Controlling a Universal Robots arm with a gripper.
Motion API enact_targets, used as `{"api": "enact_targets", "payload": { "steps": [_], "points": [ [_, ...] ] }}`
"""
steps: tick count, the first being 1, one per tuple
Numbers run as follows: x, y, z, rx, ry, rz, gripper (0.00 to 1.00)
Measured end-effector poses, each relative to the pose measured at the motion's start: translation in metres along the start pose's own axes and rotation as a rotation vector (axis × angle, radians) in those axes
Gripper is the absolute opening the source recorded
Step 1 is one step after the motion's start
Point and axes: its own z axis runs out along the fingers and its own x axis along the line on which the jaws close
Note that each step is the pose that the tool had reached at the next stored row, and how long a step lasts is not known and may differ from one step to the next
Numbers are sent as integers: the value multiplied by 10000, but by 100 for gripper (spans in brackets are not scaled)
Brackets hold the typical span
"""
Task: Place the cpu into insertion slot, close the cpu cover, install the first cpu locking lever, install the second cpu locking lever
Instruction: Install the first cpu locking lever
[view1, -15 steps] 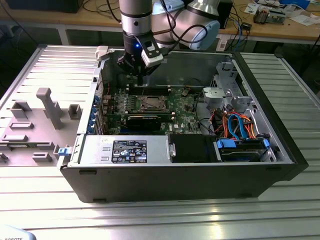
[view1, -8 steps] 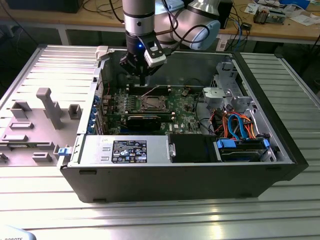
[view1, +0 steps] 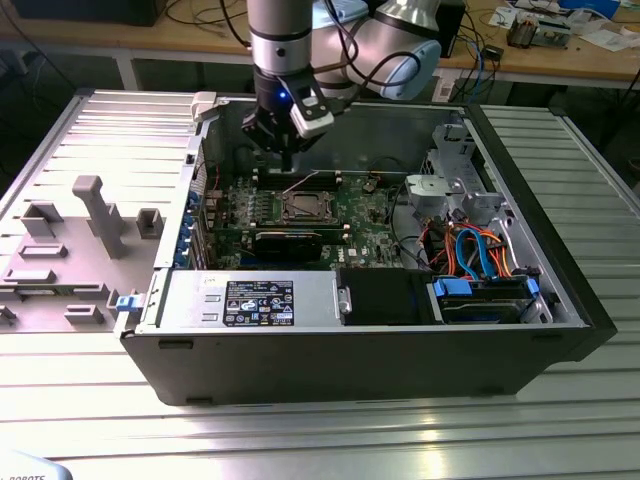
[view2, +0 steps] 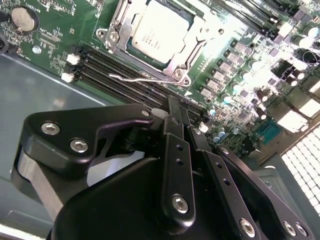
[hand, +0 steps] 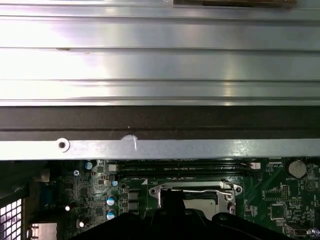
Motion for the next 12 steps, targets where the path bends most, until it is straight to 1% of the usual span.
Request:
{"api": "enact_targets", "payload": {
  "steps": [1,3,4,12],
  "points": [
    [-7,1,6,69,-2,-1,11],
    [-29,6,19,248,-1,-10,11],
    [-41,7,27,273,-3,-13,11],
    [-97,13,68,275,-2,-12,11]
  ]
}}
